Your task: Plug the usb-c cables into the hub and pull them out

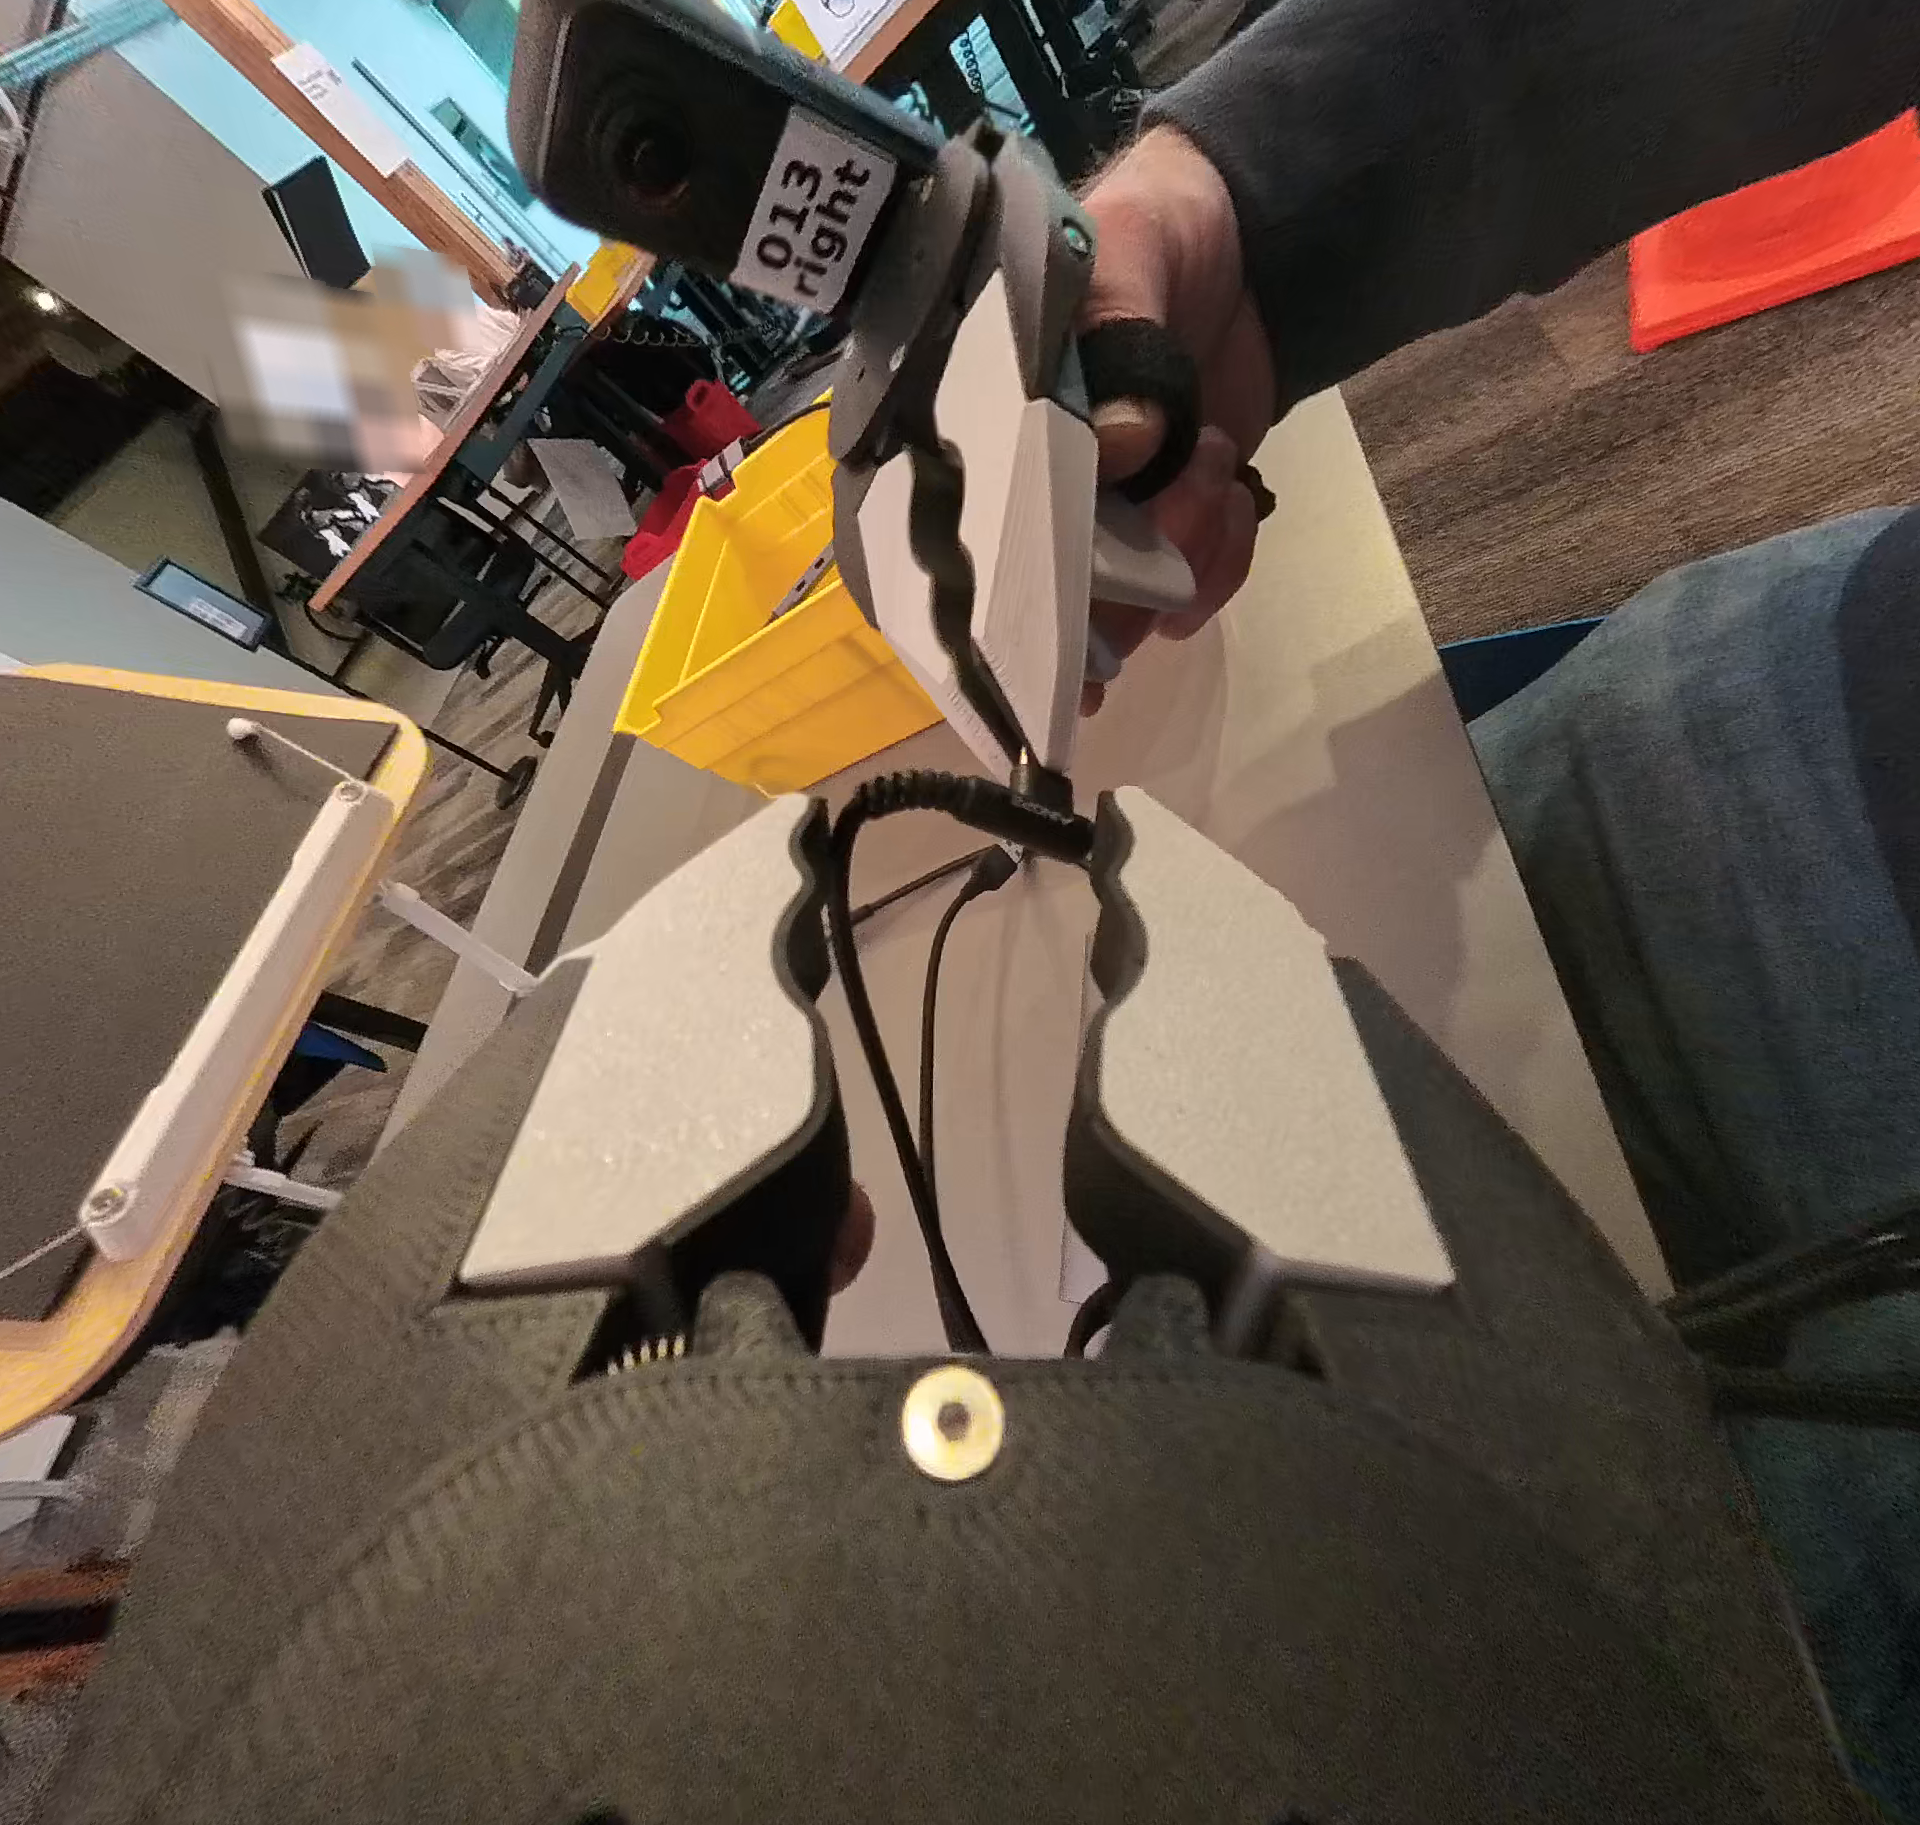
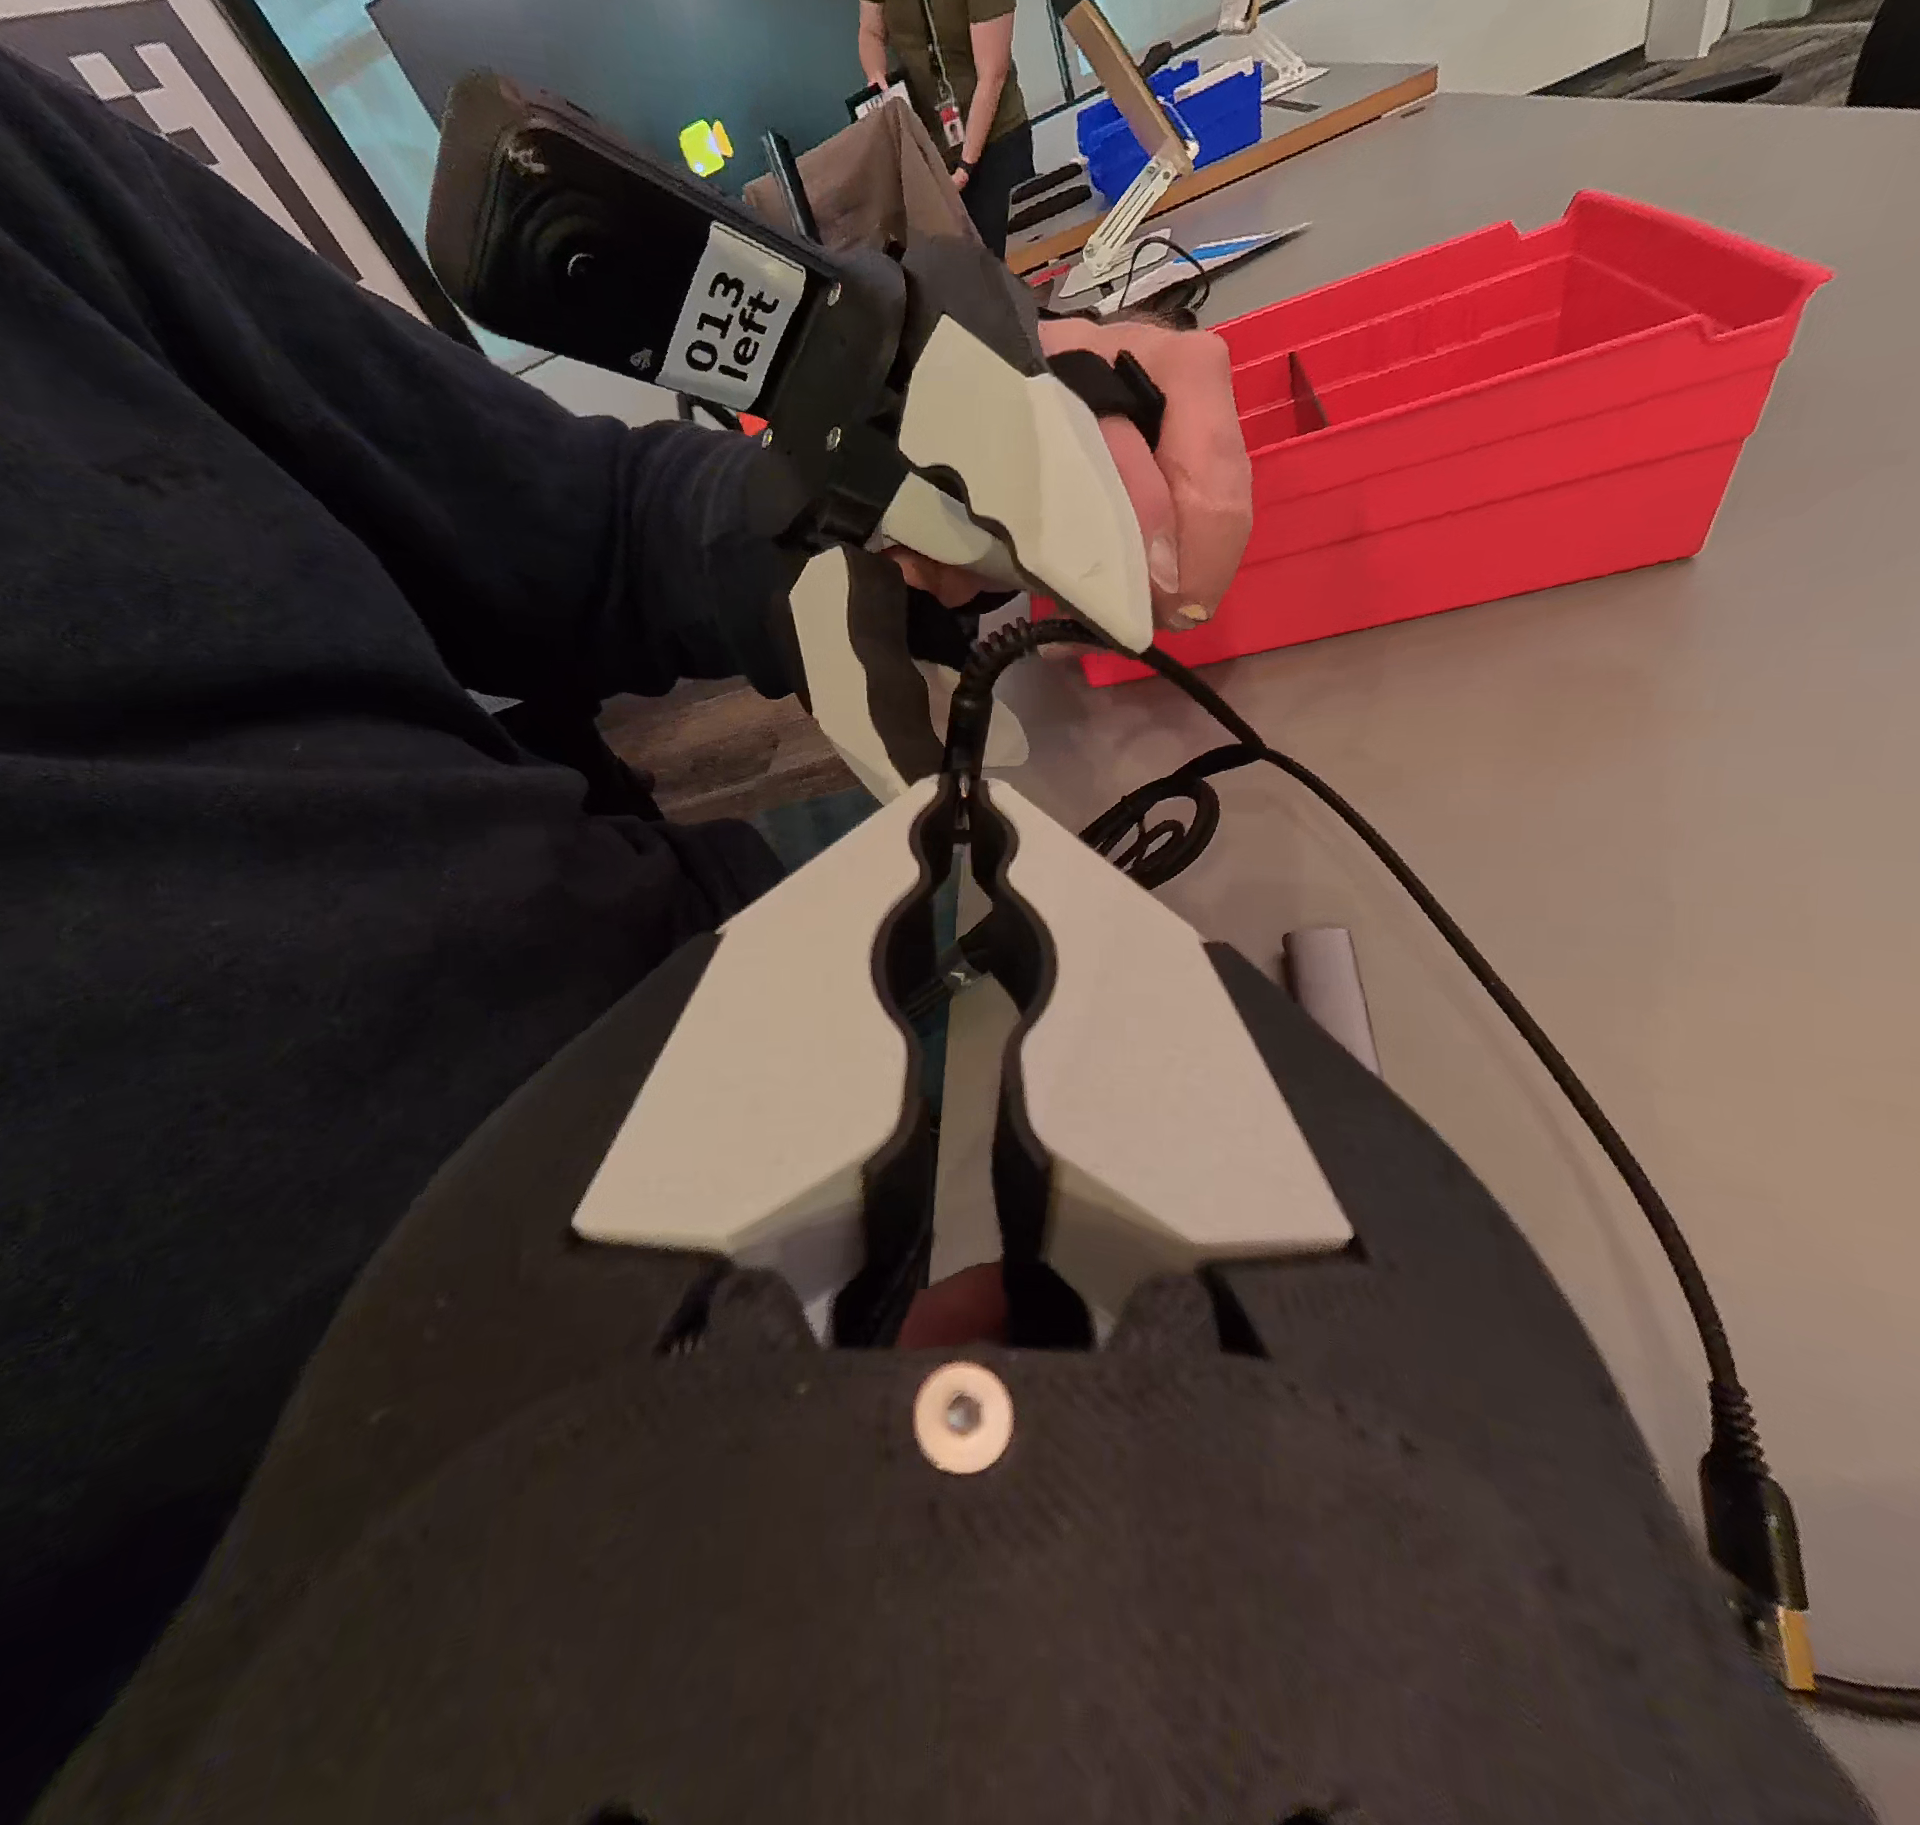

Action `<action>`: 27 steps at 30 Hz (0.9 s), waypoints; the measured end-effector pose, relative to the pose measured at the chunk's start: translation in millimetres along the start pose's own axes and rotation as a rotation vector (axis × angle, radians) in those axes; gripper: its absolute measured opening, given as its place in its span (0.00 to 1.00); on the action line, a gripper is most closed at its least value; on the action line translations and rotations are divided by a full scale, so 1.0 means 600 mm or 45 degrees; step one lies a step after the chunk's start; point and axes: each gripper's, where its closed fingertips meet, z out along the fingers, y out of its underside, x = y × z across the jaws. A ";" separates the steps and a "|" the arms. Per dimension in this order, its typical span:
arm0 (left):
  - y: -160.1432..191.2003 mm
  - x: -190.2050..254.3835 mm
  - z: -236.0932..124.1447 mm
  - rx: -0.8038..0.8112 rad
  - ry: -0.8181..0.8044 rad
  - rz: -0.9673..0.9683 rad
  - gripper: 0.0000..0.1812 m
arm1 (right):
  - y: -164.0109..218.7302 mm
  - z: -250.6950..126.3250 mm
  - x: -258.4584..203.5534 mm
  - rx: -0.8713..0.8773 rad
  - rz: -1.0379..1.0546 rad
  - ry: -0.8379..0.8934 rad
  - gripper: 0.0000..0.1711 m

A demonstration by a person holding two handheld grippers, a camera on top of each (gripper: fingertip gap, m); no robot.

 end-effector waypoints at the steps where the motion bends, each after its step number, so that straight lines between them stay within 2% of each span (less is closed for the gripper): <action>1: 0.001 -0.001 0.000 0.002 0.006 -0.019 0.26 | -0.001 0.000 0.001 0.001 -0.009 0.010 0.00; 5: 0.003 -0.005 -0.002 0.019 0.021 -0.109 0.26 | -0.007 0.002 0.000 0.022 -0.018 0.011 0.05; 10: -0.002 0.001 -0.002 0.021 0.045 -0.093 0.26 | -0.008 0.008 0.008 0.018 -0.013 0.048 0.09; 12: -0.002 0.007 0.001 0.008 0.050 -0.064 0.26 | -0.005 0.014 0.003 -0.006 -0.010 0.029 0.08; 14: -0.005 0.010 0.003 0.012 0.053 -0.054 0.26 | -0.006 0.019 -0.005 -0.011 -0.009 0.004 0.03; 27: -0.007 0.015 0.008 -0.028 -0.020 0.158 0.25 | 0.001 0.019 -0.005 0.000 0.171 -0.082 0.02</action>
